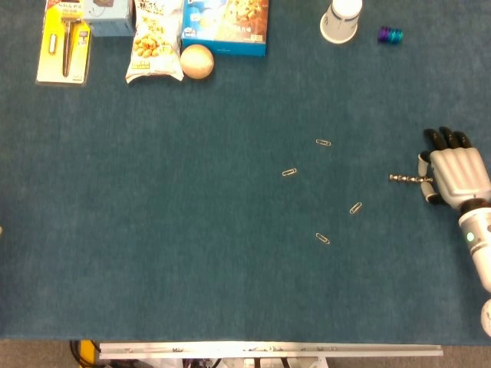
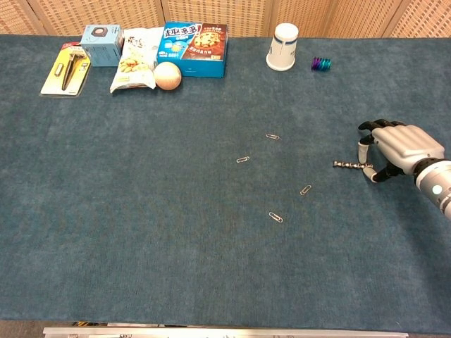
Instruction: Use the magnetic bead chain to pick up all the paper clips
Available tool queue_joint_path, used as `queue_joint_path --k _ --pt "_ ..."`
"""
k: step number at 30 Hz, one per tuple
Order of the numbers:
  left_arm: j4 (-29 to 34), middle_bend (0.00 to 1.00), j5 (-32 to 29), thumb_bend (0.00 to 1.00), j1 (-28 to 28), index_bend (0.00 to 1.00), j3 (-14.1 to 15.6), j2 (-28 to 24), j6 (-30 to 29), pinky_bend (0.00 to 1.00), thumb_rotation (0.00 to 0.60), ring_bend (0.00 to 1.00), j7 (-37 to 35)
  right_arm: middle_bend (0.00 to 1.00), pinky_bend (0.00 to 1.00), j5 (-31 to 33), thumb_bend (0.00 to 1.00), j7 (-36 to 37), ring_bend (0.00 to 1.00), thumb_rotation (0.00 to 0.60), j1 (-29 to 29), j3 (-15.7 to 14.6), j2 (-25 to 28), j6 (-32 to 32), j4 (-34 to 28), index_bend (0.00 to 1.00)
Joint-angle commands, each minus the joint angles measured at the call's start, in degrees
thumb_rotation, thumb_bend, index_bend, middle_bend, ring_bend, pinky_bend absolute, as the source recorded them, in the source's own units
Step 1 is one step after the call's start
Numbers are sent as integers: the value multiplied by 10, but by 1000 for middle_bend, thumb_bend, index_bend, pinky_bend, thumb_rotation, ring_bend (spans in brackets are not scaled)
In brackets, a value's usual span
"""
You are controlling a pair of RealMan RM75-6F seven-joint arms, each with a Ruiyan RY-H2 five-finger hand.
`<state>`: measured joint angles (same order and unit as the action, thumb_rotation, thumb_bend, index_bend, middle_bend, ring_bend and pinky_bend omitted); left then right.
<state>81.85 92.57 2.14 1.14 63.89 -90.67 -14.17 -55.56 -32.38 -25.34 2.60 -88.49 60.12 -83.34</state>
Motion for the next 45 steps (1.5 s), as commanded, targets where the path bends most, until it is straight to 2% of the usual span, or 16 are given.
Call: queue_joint_path --k 1,12,32,45 --pt "0 440 0 0 0 512 0 0 0 441 600 328 0 111 100 0 364 0 0 600 0 0 0 0 0 551" --pt "0 440 -1 0 0 512 0 1 1 441 600 328 1 116 100 -26 377 13 0 600 10 -6 15 21 -22 567" --pt "-1 440 -6 0 0 512 -3 0 2 441 600 328 -2 117 100 -192 378 19 0 600 53 -49 119 124 -184 567" --pt "-4 440 -10 0 -4 512 -6 -3 -5 441 600 328 -12 117 100 -261 378 -10 0 600 60 -70 120 124 -221 567"
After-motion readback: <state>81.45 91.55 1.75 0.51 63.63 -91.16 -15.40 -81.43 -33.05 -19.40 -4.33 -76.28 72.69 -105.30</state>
